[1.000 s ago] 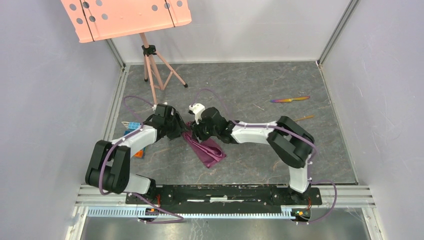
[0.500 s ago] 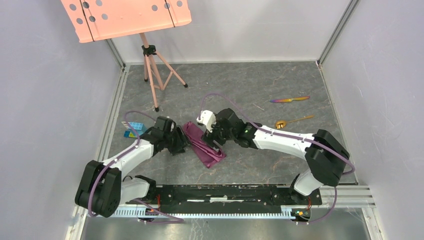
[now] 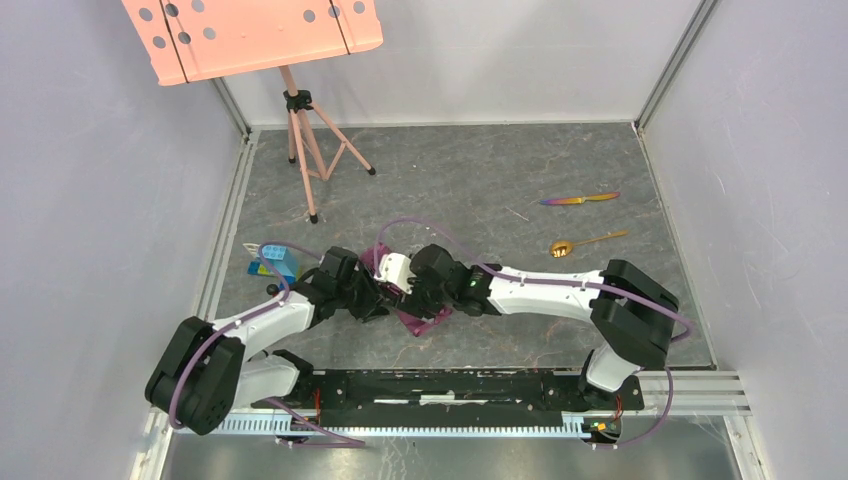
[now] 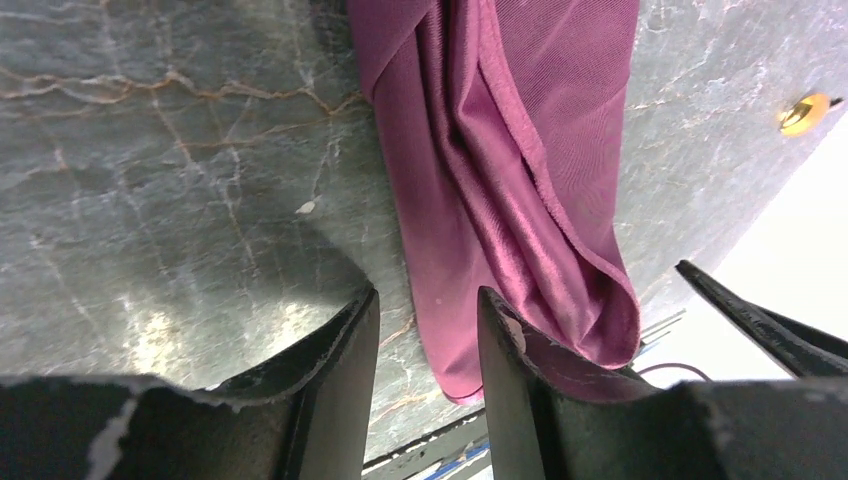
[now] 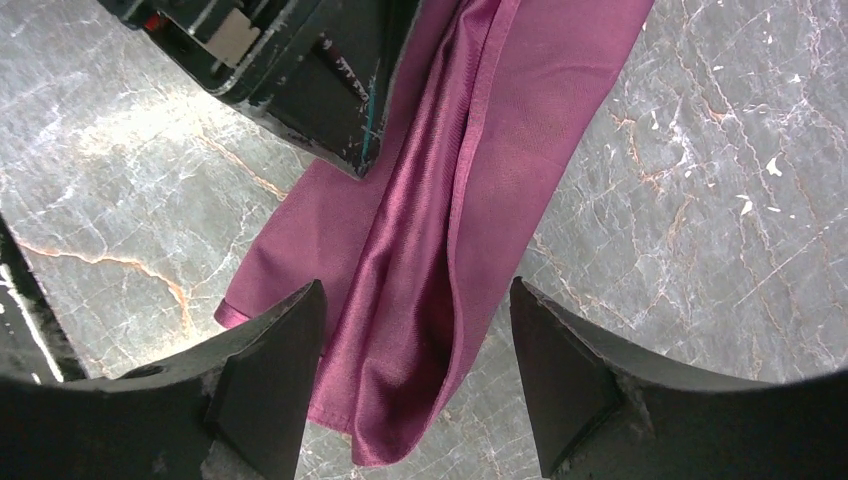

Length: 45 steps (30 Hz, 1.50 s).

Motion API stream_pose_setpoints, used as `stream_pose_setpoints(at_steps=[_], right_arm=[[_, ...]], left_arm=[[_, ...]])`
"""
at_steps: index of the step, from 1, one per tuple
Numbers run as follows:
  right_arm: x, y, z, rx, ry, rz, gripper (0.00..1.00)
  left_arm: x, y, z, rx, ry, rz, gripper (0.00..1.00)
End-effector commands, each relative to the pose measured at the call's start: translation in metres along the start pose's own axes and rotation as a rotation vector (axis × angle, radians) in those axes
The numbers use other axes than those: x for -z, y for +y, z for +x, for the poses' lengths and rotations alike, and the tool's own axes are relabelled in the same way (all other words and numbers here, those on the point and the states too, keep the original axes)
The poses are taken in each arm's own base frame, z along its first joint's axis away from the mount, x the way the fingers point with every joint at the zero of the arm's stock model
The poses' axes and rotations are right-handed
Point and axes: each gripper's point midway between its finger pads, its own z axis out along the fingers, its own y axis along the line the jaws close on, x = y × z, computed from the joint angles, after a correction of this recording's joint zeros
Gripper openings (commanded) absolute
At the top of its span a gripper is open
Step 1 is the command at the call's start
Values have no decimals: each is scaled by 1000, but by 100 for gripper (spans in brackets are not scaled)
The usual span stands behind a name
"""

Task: Fold the napkin into a case and place the utensils inside
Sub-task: Smooth out the smaller rectangle-folded napkin at the center of the board.

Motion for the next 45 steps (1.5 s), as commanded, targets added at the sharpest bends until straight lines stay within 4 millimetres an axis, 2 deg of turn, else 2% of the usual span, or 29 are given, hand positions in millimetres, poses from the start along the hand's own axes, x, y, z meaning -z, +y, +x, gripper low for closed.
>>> stream_pose_setpoints(at_steps=[1,4,7,12,16,22,26,28,31,35,40,45], right_arm=[[-7,0,-7,54,-1,56,73],[-11,3,-3,85,26,78,73],[-12,1,-2,108,42,127,72],[-9,-6,-7,122,43,203,60],[-10,-6,-4,119,51,206,54],[-17,-3,5,120,79,203,54],[-20,-2,4,118,75,198,53],[-21,0,2,111,70,191,45],[-20,3,-4,94,57,181,26],[-15,3,-10,58,44,178,11],[-11,9,-14,-5,46,154,3],[-16,22,-14,-91,33,97,0]], left_arm=[[-7,-3,-1,61,-10,26,48],[-9,1,-1,60,-15,17,47],[-10,3,0,61,-14,12,41],[-13,7,1,57,-6,-2,34],[-14,8,2,53,2,-1,29],[-16,11,4,54,8,-3,28],[-18,11,7,54,21,1,27],[-20,11,8,55,26,4,26],[-23,11,8,62,23,13,21],[-26,12,7,67,13,21,16],[-28,13,6,87,-13,29,10],[-27,11,3,106,-55,37,5]])
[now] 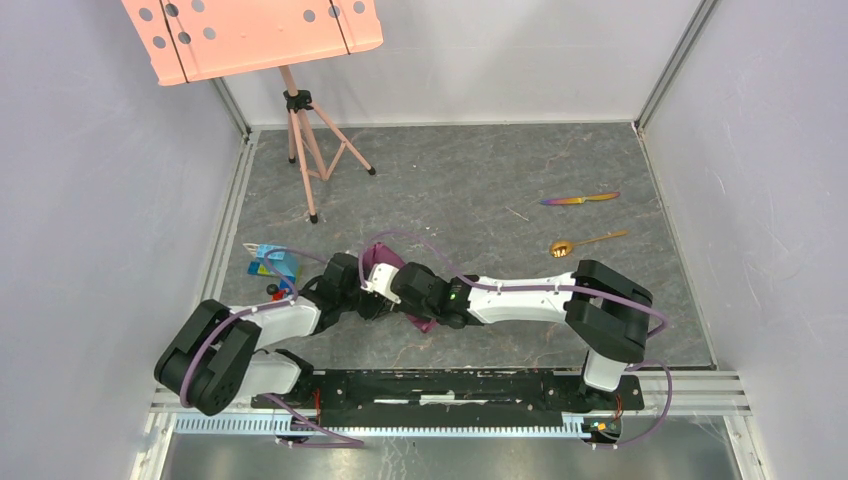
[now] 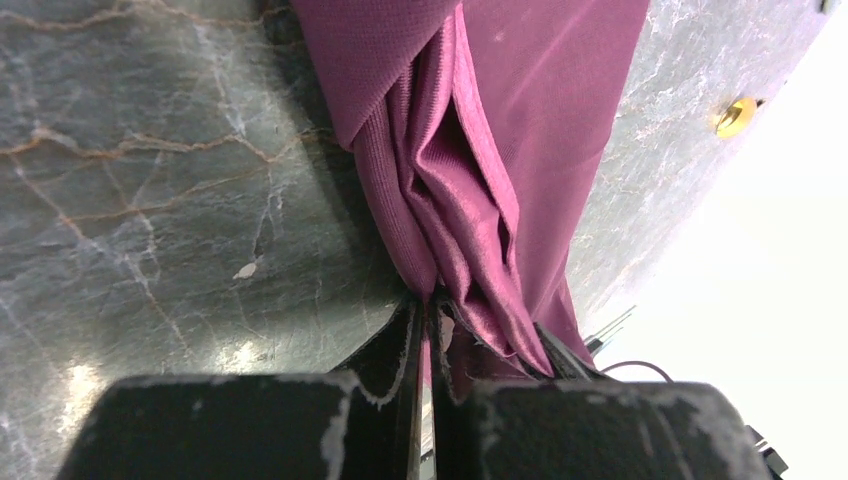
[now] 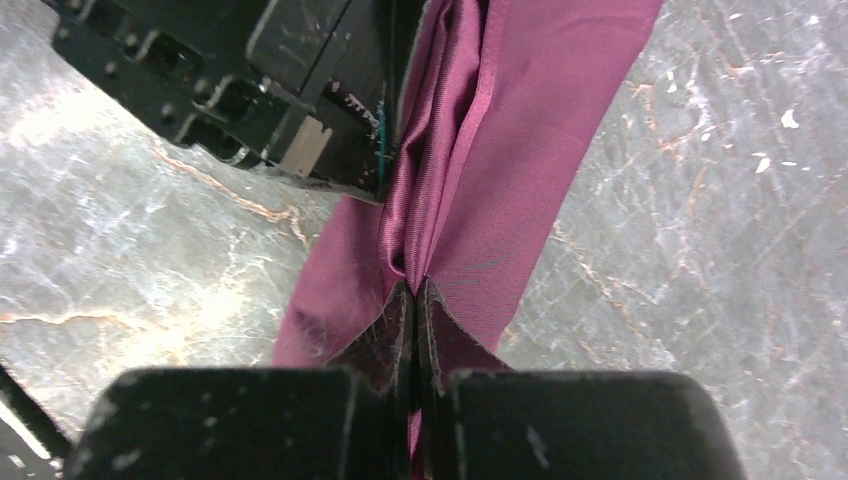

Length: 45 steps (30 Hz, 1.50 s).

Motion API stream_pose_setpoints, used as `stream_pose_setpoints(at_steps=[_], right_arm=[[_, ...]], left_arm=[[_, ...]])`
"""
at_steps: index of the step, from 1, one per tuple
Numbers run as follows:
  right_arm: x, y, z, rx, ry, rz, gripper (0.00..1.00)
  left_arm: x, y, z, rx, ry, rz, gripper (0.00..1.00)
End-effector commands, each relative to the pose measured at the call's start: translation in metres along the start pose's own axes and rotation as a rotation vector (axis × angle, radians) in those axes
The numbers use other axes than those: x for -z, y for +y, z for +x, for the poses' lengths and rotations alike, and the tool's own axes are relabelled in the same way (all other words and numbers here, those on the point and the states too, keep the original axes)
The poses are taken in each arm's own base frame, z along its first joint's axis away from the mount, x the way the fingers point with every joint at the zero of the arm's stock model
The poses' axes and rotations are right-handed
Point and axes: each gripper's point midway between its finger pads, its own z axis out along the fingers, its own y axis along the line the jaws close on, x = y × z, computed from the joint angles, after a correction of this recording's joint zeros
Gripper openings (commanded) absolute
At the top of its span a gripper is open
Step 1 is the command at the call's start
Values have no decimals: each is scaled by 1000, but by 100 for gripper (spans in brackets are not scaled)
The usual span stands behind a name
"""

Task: Fold the napkin into a case and place the utensils inside
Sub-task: Smooth out the smaller rectangle-folded napkin at the center of the board.

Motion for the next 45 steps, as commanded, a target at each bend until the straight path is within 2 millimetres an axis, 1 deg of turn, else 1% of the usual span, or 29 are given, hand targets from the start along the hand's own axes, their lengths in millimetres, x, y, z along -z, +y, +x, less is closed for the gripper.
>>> stream_pose_setpoints(at_steps=[1,2,6,8,11,15,18,23,27,30,33,38,40,42,45], right_arm=[[4,14,-23,-114,-71,-62,0],[2,15,-20,-115,-64,-62,0],[-5,18,-8,-211,-81,-60,0],[-9,14,-3,-259,-87,-43,0],[-9,12,-7,-319,-98,-75,0],[3,9,-20,-337,-125,-84,0],[9,6,-23,-342,-138,-83,0],[-2,15,-16,-378,-108,-119,0],[-10,18,-14,-423,-124,-145,0],[-19,19,-4,-438,-103,-144,0],[-27,19,14,-448,-78,-135,0],[-38,17,46,-464,-23,-109,0],[-37,16,52,-462,-12,-105,0],[-36,17,53,-458,-16,-111,0],[-35,18,54,-453,-19,-118,0]], left_arm=[[0,25,-2,53,-62,-85,4],[0,24,-4,54,-69,-80,4],[3,24,-7,55,-93,-77,2],[3,24,-6,52,-93,-77,2],[2,27,-5,47,-88,-90,2],[-1,29,-2,47,-79,-90,2],[-2,27,0,43,-75,-82,2],[-4,21,1,32,-74,-72,2],[-3,21,2,27,-73,-70,2],[-3,23,3,26,-73,-74,2],[-3,26,4,23,-72,-78,3],[3,35,5,15,-81,-108,11],[9,39,4,3,-87,-118,15],[20,35,1,-13,-94,-101,18],[41,16,-11,-54,-121,-53,25]])
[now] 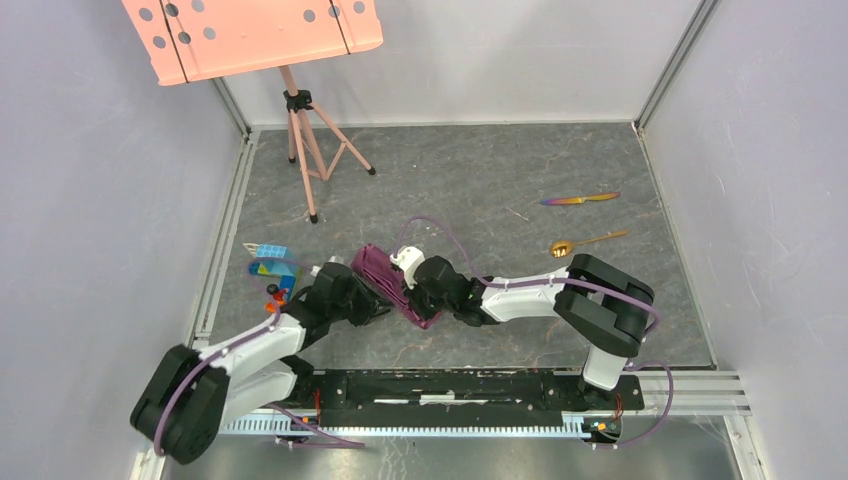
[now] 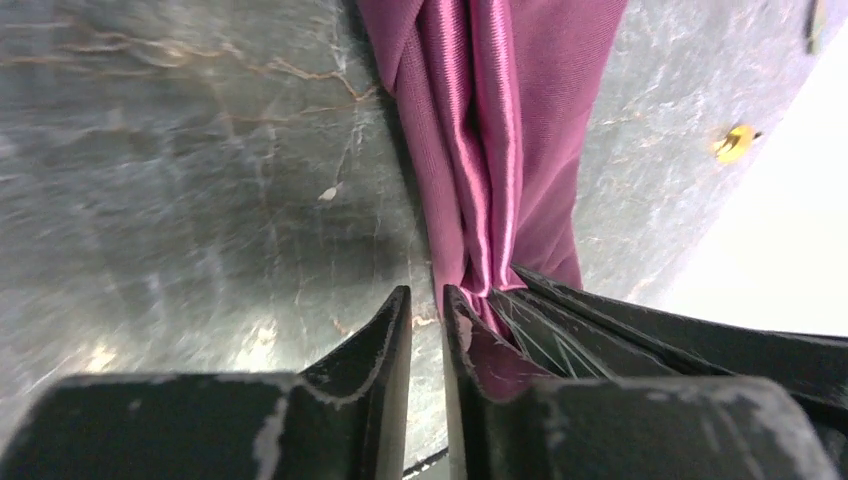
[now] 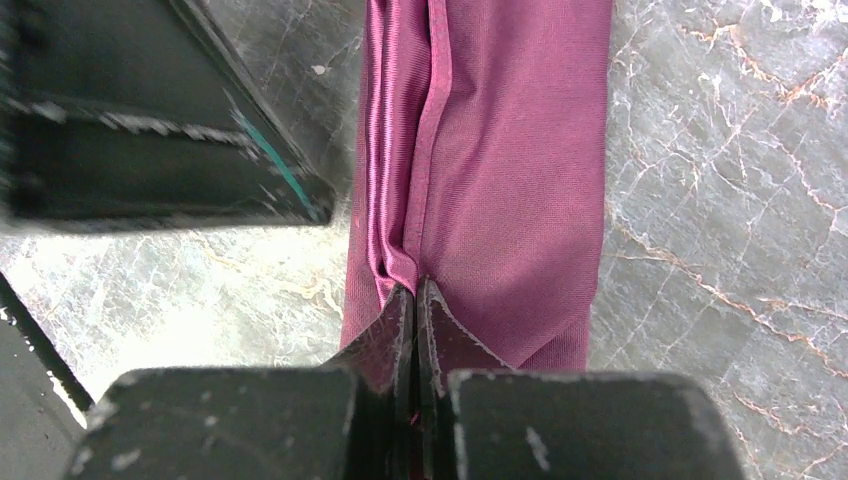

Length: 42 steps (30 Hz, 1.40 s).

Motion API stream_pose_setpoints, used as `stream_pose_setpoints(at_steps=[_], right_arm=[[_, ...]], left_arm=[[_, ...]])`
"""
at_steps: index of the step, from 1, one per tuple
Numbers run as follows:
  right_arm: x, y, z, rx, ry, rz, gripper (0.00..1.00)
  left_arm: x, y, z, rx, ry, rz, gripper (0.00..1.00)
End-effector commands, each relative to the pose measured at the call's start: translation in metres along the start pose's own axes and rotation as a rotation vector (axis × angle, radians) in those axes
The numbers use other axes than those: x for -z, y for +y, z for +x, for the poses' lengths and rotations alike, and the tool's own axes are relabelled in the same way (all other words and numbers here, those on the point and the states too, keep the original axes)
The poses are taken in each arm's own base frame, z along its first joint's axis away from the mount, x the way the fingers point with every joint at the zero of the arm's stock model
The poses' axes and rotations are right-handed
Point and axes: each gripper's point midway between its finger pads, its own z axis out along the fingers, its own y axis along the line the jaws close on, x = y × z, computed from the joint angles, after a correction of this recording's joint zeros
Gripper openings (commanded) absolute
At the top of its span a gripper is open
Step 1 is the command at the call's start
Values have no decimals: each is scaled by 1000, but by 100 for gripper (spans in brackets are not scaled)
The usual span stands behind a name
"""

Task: Fold the napkin into a case and place the utensils inside
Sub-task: Smooth out the smaller rectangle-folded napkin at the center of the board.

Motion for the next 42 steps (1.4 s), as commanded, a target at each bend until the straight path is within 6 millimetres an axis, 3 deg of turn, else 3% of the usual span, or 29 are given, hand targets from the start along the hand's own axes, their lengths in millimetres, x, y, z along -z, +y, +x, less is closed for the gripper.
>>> stream_pose_setpoints(at_steps=[1,6,10,13,19,25,28,32,35,38,42], right_arm=[[1,-16,47,11,131,44,0],[2,-18,46,31,139,52,1],[2,-16,42,34,124,37,4],[0,-14,42,21,123,31,4],[-1,-6,37,9,117,-7,5],[2,-6,36,12,112,-7,9],[6,-5,27,23,96,-16,26],[22,0,-7,50,28,-26,44],[34,3,-41,70,-28,-36,56],[38,11,-64,29,-73,-112,58],[29,17,-70,-68,-96,-200,50]], left_arm=[[28,-3,-17,-78,-37,-21,28],[52,-31,-54,-119,-110,-4,32],[30,-52,-62,-169,-26,20,15],[11,-60,-64,-169,15,46,11],[-16,-48,-69,-169,15,23,9],[-31,-20,-68,-154,1,-52,7],[-28,5,-64,-154,-8,-127,5],[-23,30,-58,-158,-1,-186,5],[-25,36,-56,-160,7,-201,4],[-26,39,-56,-159,10,-201,4],[-24,45,-55,-170,6,-219,4]])
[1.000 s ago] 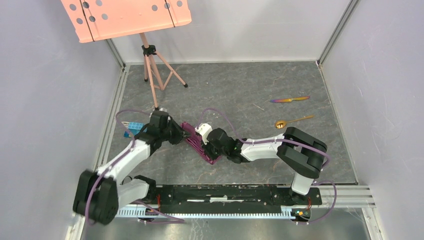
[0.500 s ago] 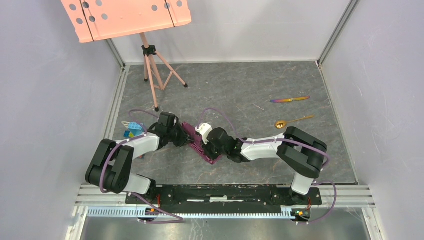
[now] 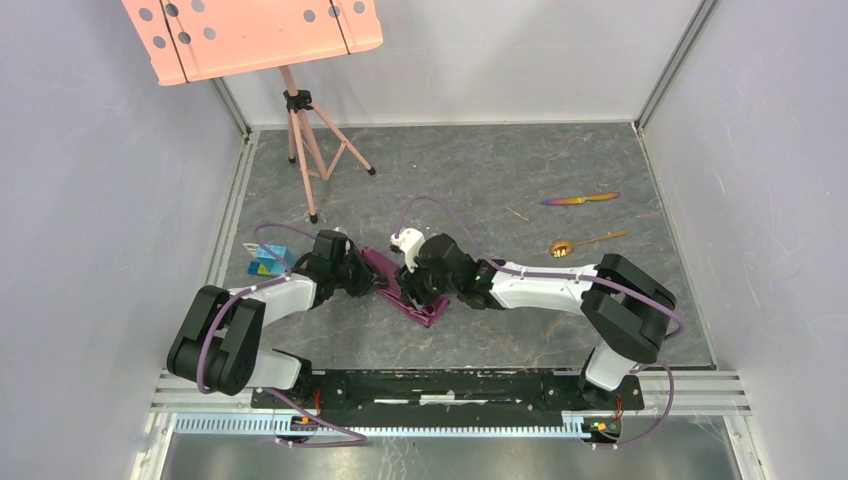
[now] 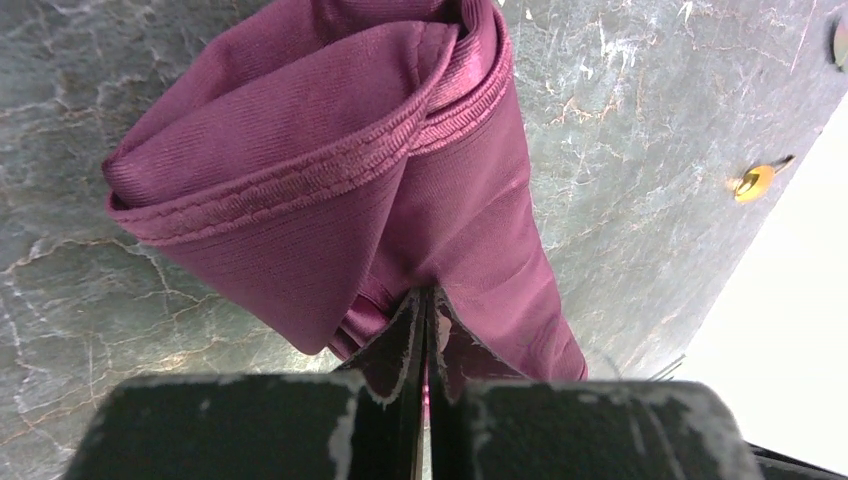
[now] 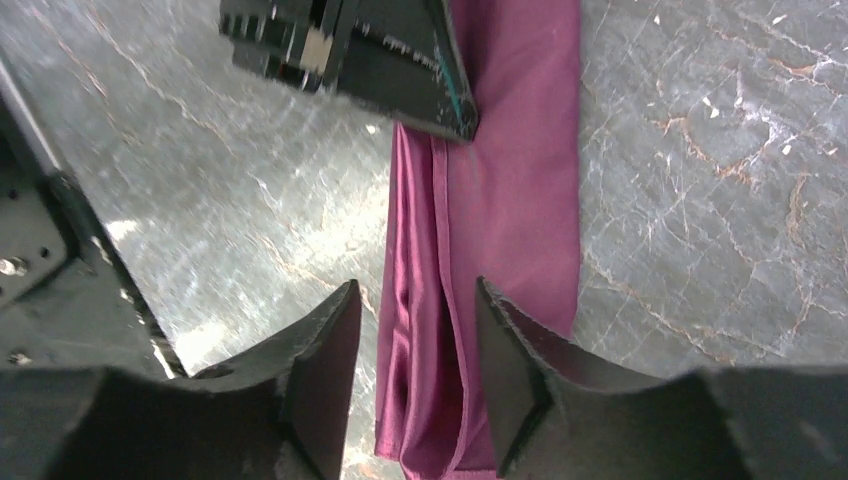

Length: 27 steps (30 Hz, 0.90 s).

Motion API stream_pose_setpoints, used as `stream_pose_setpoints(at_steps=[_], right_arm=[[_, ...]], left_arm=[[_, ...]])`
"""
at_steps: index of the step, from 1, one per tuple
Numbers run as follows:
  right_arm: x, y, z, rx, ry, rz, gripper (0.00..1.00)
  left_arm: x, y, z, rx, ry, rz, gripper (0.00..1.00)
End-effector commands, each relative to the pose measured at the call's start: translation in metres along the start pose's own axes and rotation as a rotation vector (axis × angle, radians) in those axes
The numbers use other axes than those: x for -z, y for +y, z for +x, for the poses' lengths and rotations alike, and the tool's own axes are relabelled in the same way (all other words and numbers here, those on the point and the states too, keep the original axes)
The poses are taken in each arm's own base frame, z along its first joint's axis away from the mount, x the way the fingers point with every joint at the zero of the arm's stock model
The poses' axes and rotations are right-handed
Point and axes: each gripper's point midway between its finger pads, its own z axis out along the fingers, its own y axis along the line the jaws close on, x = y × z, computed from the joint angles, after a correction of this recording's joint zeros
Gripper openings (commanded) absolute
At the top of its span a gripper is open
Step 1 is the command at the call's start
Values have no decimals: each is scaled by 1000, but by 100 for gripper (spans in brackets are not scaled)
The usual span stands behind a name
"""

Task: Fold the napkin into a case and place the utensils inside
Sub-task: Smooth out the smaller rectangle-folded napkin at the center of the board.

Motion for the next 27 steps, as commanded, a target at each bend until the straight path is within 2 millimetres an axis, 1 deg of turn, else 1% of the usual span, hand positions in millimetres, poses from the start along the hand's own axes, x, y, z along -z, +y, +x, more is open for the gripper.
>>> stream_pose_setpoints(at_steps=[1,3,5,10,12,14,15,17,18,21,24,27], right_arm=[[-2,14,-29,-97,-76,-131,47],[-7,15,-20,-142,-81,-169,39],[-10,15,-2,-168,-75,-191,33],[-18,3,53,-183,12,-153,26],[-17,-1,67,-171,45,-135,24],[-13,-2,63,-159,39,-127,24],[-9,-1,55,-149,20,-128,24],[-4,1,34,-127,-17,-133,24],[-2,3,21,-116,-39,-138,25],[-5,9,-14,-87,-89,-166,26],[-19,10,-31,-85,-96,-175,27],[-32,14,-30,-122,-98,-199,28]], left_arm=[[-1,54,12,-58,12,-176,3],[-1,57,13,-60,14,-178,3],[-1,60,14,-63,18,-184,3],[-4,63,18,-58,43,-184,2],[-4,61,19,-53,46,-180,2],[-3,57,18,-52,43,-167,2],[-2,54,16,-56,40,-157,2],[0,50,13,-70,33,-148,3],[1,48,12,-81,33,-145,3],[2,44,9,-106,41,-148,3],[5,44,6,-117,24,-153,3],[11,41,3,-131,-1,-146,4]])
